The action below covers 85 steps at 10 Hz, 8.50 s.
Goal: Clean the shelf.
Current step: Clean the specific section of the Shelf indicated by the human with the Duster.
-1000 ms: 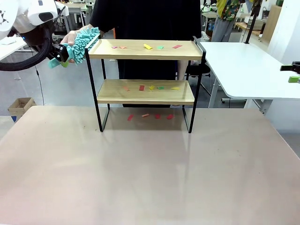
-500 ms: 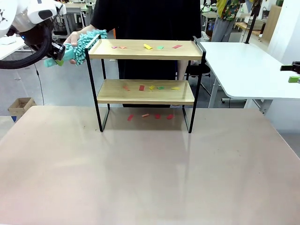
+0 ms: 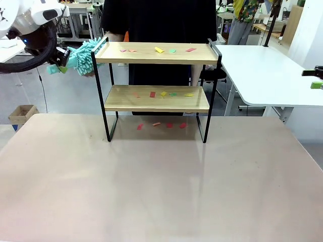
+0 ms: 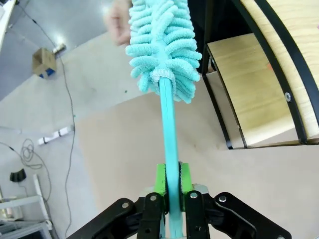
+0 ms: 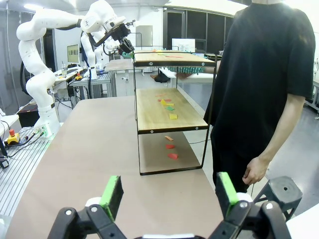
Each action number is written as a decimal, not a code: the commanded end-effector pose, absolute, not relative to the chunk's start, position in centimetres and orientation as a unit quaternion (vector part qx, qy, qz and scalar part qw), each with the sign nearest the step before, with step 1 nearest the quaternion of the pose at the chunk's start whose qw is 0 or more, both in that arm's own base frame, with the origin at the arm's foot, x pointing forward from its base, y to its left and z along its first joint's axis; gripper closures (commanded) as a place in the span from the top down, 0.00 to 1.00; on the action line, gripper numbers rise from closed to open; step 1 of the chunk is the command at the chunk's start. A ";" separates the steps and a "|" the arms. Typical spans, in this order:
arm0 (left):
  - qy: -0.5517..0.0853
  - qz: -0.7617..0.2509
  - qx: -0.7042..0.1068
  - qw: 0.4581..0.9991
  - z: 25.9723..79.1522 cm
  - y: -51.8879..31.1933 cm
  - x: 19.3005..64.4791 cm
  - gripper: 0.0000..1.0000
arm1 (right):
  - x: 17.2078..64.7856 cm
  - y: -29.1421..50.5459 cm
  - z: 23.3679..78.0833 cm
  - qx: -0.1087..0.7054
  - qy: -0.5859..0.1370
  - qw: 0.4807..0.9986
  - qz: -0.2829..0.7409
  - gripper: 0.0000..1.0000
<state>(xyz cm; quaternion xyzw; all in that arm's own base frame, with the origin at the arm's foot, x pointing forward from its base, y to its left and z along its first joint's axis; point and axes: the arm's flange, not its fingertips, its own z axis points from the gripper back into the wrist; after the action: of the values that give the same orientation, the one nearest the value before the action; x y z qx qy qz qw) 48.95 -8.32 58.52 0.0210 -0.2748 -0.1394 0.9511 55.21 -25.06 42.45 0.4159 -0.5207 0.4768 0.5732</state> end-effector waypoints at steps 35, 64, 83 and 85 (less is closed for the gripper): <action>0.069 -0.704 0.032 0.706 62.4 -1.3 27.7 0.13 | 55.3 -24.9 42.8 0.415 -0.522 0.571 0.479 1.00; -0.316 -0.209 -0.171 0.909 77.9 -31.8 21.4 0.13 | 55.3 -24.9 42.8 0.415 -0.522 0.571 0.479 1.00; -0.340 0.000 -0.100 0.935 68.7 -51.9 33.8 0.13 | 55.3 -24.9 42.8 0.415 -0.522 0.571 0.479 1.00; -0.330 0.009 -0.097 0.939 67.5 -51.6 33.9 0.13 | 55.3 -24.9 42.8 0.415 -0.522 0.571 0.479 1.00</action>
<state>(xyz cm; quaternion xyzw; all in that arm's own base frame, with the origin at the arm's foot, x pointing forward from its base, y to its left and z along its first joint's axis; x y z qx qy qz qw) 34.18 -51.49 67.56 -0.0989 -0.3226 -0.0084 0.9413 55.21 -25.08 42.45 0.4158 -0.5208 0.4768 0.5732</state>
